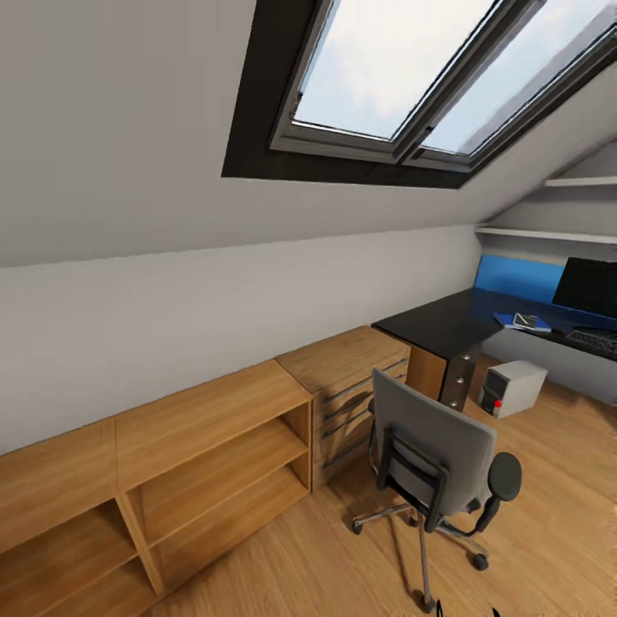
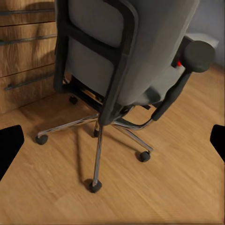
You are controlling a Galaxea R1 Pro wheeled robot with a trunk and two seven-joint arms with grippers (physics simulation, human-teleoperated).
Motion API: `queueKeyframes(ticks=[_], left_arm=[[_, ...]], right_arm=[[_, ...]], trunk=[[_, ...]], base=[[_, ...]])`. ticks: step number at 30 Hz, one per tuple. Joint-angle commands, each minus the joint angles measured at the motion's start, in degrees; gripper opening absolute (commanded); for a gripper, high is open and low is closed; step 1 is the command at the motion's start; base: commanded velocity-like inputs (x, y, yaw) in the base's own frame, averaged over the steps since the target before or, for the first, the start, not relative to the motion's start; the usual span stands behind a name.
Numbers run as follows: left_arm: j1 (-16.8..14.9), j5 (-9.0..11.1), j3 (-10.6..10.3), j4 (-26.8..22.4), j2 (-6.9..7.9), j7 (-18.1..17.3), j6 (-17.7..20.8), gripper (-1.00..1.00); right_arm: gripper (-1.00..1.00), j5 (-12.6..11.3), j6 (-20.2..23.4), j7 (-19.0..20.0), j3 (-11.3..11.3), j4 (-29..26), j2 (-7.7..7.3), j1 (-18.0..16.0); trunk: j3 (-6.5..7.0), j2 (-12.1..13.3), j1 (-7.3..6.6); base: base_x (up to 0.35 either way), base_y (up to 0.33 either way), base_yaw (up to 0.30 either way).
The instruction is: In the bedroom, organize the workspace by keeping the computer under the desk, ensuring the monitor is on the desk, placing the keyboard on the desk next to the monitor, placing the mouse on the desk next to the keyboard, moving the folder from the swivel chair onto the desk next to the mouse, stacking the notebook on top of the folder with the pen on top of the notebook, and positioning the swivel chair next to the desk.
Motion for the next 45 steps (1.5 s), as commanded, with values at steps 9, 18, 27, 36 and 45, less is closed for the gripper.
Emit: queueKeyframes(ticks=[9, 18, 27, 36, 45], left_arm=[[-0.01, 0.23, -0.42, -0.07, 0.04, 0.45, -0.21, 1.0], [-0.01, 0.23, -0.4, -0.06, 0.05, 0.45, -0.21, 1.0], [-0.01, 0.23, -0.49, -0.06, 0.05, 0.46, -0.21, 1.0], [-0.01, 0.15, -0.49, -0.06, 0.04, 0.47, -0.21, 1.0], [-0.01, 0.05, -0.66, -0.05, -0.12, 0.44, 0.19, 1.0]], right_arm=[[1.0, 0.09, -0.06, -0.53, 0.48, 0.07, 0.02, -0.02], [1.0, 0.1, -0.07, -0.52, 0.48, 0.07, 0.02, -0.02], [1.0, 0.15, -0.06, -0.52, 0.48, 0.07, 0.02, -0.02], [1.0, 0.16, -0.07, -0.52, 0.48, 0.07, 0.02, -0.02], [1.0, 0.16, -0.07, -0.52, 0.48, 0.07, 0.02, -0.01]], trunk=[[-0.53, -0.04, 0.02], [-0.62, -0.04, 0.02], [-0.62, -0.04, 0.02], [-0.62, -0.04, 0.02], [-0.68, -0.04, 0.02]], base=[[-0.004, 0.0, -0.193], [0.0, 0.0, -0.274], [0.0, 0.0, -0.296], [0.003, 0.0, -0.298], [0.222, 0.0, -0.296]])
